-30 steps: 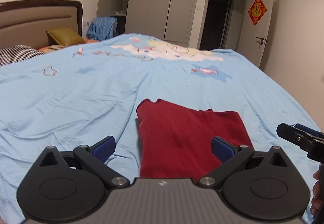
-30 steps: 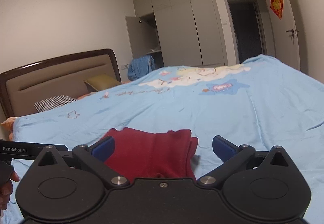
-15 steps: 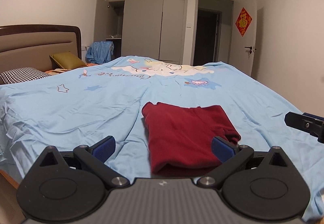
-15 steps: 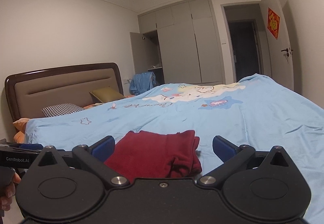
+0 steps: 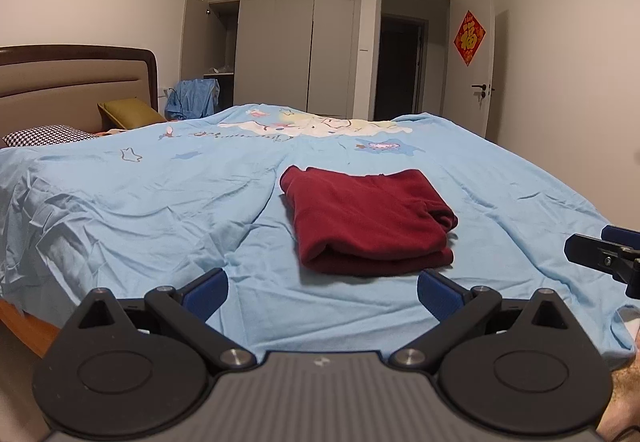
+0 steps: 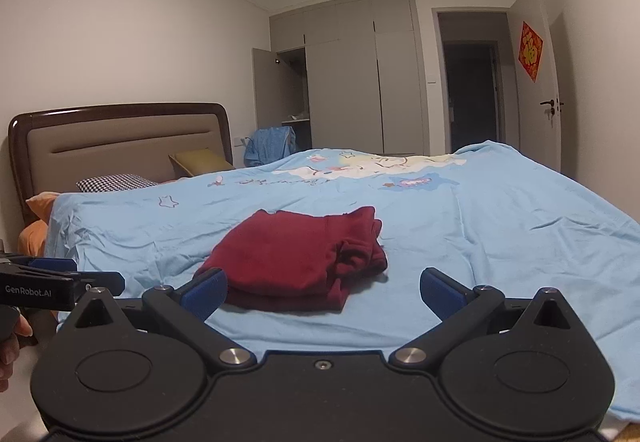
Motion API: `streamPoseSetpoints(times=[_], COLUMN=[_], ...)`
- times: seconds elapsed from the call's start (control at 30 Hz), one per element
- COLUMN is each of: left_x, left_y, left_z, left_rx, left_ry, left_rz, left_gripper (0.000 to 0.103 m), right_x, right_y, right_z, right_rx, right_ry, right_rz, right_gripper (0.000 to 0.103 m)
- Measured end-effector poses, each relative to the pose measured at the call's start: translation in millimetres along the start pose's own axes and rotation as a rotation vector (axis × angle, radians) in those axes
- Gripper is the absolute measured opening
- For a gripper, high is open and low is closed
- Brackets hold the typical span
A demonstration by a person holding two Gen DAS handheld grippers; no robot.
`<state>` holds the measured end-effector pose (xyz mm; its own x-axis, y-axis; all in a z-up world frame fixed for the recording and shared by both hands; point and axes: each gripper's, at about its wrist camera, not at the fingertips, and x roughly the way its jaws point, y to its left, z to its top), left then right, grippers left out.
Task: Fold small clothes
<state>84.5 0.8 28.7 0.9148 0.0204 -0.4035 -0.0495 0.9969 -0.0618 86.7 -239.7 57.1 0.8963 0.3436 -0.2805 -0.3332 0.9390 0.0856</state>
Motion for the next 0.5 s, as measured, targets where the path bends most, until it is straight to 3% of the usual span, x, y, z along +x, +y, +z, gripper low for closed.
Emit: streamPoseSetpoints(times=[0.5], left_x=[-11], left_y=[-5], left_z=[-7], left_rx=[0.021], left_ry=[-0.002], left_rz=[-0.002], left_gripper=[0.103], right_x=[-9], right_y=[4], right_z=[-4], right_rx=[0.006], right_ry=[-0.005], right_rz=[-0.009], right_gripper=[0.102])
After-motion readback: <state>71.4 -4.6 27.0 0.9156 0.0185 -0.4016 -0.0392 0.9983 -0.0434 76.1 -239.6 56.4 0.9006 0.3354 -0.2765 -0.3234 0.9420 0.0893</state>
